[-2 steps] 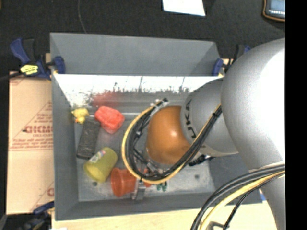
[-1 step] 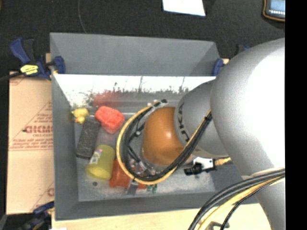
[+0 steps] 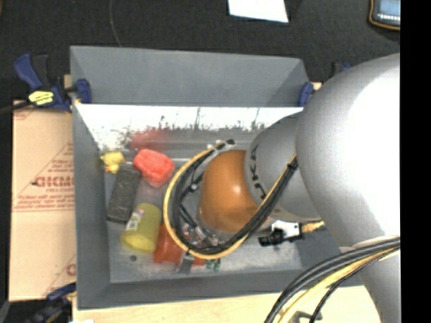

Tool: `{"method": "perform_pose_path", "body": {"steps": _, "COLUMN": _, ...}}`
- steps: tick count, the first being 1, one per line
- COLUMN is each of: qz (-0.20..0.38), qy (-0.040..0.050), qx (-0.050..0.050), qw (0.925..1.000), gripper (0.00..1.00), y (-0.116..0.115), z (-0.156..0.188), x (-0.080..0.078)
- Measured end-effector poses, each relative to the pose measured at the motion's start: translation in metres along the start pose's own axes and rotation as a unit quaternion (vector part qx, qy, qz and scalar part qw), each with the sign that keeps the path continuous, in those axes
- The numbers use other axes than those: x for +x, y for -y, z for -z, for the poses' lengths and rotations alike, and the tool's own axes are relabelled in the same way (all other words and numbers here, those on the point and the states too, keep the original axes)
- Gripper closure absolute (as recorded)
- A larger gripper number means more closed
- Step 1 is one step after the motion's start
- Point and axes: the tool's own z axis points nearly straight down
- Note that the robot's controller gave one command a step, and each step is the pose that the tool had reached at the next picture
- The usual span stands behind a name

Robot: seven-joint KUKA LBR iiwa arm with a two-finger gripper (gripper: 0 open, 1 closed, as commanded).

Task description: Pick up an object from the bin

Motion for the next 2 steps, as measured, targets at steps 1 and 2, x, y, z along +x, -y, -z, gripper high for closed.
{"method": "perform_pose_path", "body": {"steps": 1, "qz": 0.0, "qy": -0.0025, "qx": 0.001, "qw": 1.0, "gripper": 1.0, "y": 0.001, "z": 0.019, "x": 0.001}}
{"method": "perform_pose_path", "body": {"steps": 2, "qz": 0.0, "qy": -0.0007, "qx": 0.0, "qw": 1.0, "gripper": 1.0, "y": 0.001, "z": 0.034, "x": 0.0}}
